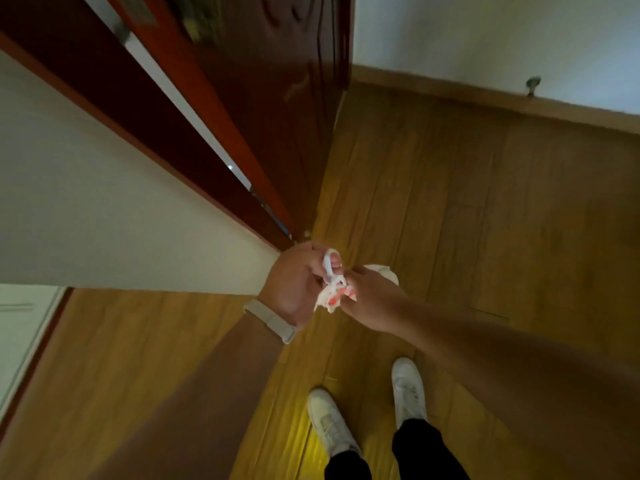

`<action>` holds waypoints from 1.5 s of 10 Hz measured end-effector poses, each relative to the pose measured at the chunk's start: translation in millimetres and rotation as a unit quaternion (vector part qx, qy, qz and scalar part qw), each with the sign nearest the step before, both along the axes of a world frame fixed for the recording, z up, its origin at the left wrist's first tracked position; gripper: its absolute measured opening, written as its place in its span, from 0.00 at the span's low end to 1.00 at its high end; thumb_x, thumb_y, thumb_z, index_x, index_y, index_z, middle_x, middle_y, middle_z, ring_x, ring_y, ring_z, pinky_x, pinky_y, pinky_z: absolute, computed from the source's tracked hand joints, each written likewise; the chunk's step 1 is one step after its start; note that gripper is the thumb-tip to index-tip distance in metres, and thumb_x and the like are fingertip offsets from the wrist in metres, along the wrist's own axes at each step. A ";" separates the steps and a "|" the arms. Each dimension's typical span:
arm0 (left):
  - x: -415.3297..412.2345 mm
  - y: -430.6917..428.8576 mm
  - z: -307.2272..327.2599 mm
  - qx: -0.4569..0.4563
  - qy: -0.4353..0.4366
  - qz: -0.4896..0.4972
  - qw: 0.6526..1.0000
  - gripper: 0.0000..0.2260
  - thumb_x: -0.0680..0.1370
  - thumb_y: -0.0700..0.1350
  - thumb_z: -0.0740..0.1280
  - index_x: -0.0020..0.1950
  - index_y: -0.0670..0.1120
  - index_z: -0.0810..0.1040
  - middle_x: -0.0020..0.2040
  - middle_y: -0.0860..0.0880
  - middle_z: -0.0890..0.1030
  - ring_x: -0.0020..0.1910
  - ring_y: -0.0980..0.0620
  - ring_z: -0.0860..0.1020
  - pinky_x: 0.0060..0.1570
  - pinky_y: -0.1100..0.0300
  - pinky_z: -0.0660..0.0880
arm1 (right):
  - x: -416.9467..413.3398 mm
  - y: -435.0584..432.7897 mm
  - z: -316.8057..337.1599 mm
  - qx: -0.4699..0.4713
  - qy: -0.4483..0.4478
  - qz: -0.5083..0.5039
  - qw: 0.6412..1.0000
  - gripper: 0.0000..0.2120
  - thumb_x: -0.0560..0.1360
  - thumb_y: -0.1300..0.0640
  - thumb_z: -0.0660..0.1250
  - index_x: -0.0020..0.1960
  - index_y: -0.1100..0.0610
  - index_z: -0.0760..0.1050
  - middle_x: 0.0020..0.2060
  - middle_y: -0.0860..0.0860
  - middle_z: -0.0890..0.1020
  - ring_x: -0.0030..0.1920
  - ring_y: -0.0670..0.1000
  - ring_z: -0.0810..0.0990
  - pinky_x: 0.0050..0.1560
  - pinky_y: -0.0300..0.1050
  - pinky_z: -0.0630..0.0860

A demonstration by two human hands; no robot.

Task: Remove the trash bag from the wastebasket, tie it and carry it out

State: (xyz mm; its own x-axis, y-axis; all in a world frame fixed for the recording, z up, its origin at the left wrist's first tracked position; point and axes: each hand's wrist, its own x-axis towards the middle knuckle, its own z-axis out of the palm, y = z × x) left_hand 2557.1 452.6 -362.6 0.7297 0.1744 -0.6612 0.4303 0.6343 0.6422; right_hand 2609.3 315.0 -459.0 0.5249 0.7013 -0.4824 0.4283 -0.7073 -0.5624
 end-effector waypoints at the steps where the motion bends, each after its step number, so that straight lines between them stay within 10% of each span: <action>1: -5.9 16.1 -64.8 0.000 -0.016 -0.001 1.000 0.10 0.58 0.32 0.59 0.38 0.38 0.71 0.37 0.39 0.72 0.36 0.40 0.72 0.36 0.52 0.74 | -0.9 14.4 -64.4 -0.005 -0.020 0.020 1.000 0.22 0.78 0.49 0.62 0.71 0.52 0.69 0.62 0.53 0.78 0.59 0.54 0.78 0.50 0.46 0.71; 7: 3.4 71.3 -324.2 0.094 0.059 -0.015 0.994 0.07 0.72 0.30 0.64 0.38 0.40 0.76 0.36 0.45 0.79 0.34 0.52 0.78 0.37 0.61 0.76 | -2.1 73.7 -325.5 -0.018 -0.015 0.021 1.000 0.21 0.76 0.50 0.63 0.68 0.51 0.69 0.62 0.51 0.78 0.57 0.54 0.78 0.53 0.52 0.77; 11: 34.0 64.5 -360.8 0.292 0.182 -0.031 0.938 0.03 0.68 0.40 0.70 0.37 0.48 0.81 0.37 0.47 0.83 0.48 0.42 0.82 0.54 0.41 0.78 | 15.4 50.5 -319.3 -0.035 0.060 -0.007 0.998 0.24 0.77 0.50 0.65 0.71 0.53 0.66 0.65 0.53 0.77 0.59 0.54 0.79 0.56 0.53 0.80; 15: 0.4 38.5 -289.8 0.439 0.188 -0.081 0.875 0.16 0.75 0.45 0.68 0.62 0.49 0.72 0.52 0.53 0.77 0.52 0.52 0.76 0.45 0.60 0.72 | 18.4 -2.2 -221.2 -0.029 0.049 -0.019 0.998 0.24 0.78 0.50 0.62 0.72 0.56 0.65 0.66 0.56 0.73 0.57 0.55 0.78 0.48 0.45 0.73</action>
